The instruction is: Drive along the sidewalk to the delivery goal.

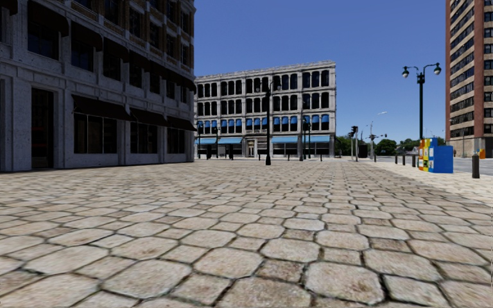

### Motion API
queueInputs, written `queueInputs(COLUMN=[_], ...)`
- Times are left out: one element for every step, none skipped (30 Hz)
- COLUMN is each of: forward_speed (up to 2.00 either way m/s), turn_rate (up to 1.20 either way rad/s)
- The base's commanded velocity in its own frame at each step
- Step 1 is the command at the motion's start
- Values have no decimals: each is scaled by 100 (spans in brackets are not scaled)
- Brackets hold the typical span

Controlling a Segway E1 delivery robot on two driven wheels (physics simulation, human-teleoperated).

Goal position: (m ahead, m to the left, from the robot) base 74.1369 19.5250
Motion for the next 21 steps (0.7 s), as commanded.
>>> queueInputs(forward_speed=[200,200,200,200,200,200,200,200,200,200,200,200,200,200,200,200,200,200,200,200,200], turn_rate=[0,0,0,0,0,0,0,0,0,0,0,0,0,0,0,0,0,0,0,0,0])
